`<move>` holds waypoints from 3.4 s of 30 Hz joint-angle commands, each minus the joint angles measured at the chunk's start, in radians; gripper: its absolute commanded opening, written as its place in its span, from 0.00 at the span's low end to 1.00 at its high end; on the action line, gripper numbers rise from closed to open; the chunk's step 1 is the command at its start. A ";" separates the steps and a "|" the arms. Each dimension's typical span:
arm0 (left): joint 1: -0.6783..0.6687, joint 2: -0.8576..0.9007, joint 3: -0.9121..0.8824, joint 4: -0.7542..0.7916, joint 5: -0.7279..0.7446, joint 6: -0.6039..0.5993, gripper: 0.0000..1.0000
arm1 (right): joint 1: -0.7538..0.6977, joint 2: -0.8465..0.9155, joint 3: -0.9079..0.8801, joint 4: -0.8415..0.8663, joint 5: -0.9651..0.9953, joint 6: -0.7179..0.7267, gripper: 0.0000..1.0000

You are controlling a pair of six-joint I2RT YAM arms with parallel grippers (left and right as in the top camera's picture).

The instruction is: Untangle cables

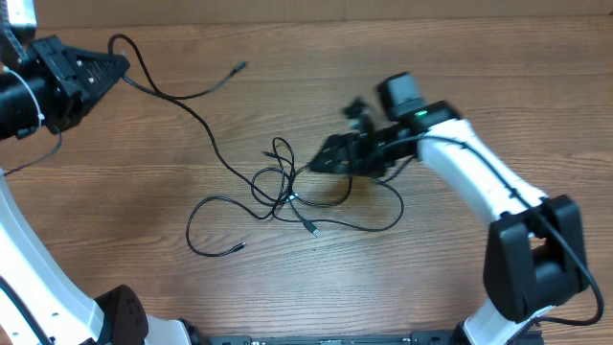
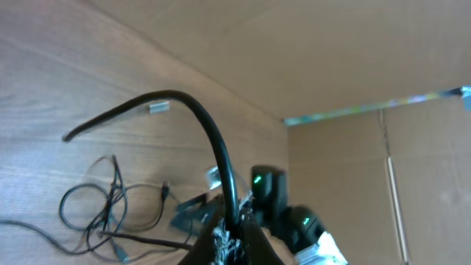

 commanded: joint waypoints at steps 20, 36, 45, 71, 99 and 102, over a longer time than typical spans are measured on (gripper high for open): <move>-0.007 -0.183 0.010 0.168 0.158 -0.403 0.04 | 0.441 -0.112 0.039 0.545 0.491 0.097 0.26; -0.007 -0.138 -0.049 -0.112 -0.769 -0.275 0.06 | 0.304 -0.534 0.041 0.602 0.411 0.674 0.04; -0.007 -0.129 -0.211 -0.112 -0.757 -0.236 0.04 | 0.110 -0.842 0.041 0.708 0.407 0.609 0.04; -0.036 -0.131 -0.251 0.237 0.071 -0.146 0.04 | 0.308 -0.070 0.038 0.396 0.149 0.223 1.00; -0.040 -0.082 -0.253 0.071 -0.934 -0.438 0.10 | 0.317 -0.232 0.041 0.978 -0.186 0.872 0.04; -0.040 -0.049 -0.253 0.034 -0.919 -0.438 0.14 | 0.261 -0.261 0.041 1.161 -0.234 1.038 0.04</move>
